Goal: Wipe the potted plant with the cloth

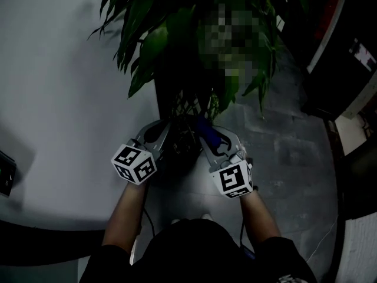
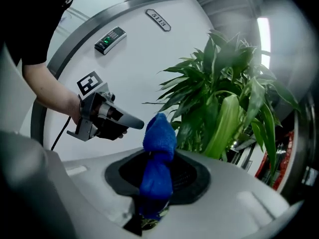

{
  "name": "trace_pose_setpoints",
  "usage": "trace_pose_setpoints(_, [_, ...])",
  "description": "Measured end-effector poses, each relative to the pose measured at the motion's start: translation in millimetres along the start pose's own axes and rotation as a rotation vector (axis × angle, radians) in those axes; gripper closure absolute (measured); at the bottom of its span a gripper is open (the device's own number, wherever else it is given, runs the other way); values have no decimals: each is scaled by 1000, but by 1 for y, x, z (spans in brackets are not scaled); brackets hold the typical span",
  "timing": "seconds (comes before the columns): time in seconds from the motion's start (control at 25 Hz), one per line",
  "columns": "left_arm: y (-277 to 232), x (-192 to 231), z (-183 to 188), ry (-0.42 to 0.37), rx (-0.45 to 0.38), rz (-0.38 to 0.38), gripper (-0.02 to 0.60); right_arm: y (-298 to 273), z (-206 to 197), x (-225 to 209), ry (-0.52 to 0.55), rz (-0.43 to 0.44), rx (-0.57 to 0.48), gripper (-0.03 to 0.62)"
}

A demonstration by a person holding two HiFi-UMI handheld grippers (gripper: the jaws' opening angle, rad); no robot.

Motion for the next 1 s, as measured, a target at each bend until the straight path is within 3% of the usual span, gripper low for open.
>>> trace_pose_setpoints(0.16, [9, -10, -6, -55, -5, -13, 575, 18, -14, 9, -92, -29, 22, 487])
trace_pose_setpoints(0.32, [27, -9, -11, -47, -12, -24, 575, 35, -30, 18, -210, -68, 8, 487])
trace_pose_setpoints(0.72, [53, -37, -26, -39, -61, 154, 575, 107, -57, -4, -227, -53, -29, 487])
trace_pose_setpoints(0.88, [78, -80, -51, -50, -24, 255, 575, 159, -76, -9, -300, -17, -62, 487])
trace_pose_setpoints(1.0, [79, -115, -55, -53, -16, 286, 575, 187, -99, -28, -363, 3, -82, 487])
Point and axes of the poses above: the fingertips, and each gripper's own axes: y backward along the fingers, x to its left, z out of its top, the point moved 5 cm from there along y, backward along the fingers, and after that the axes turned 8 degrees about z, right-handed, at the moved point
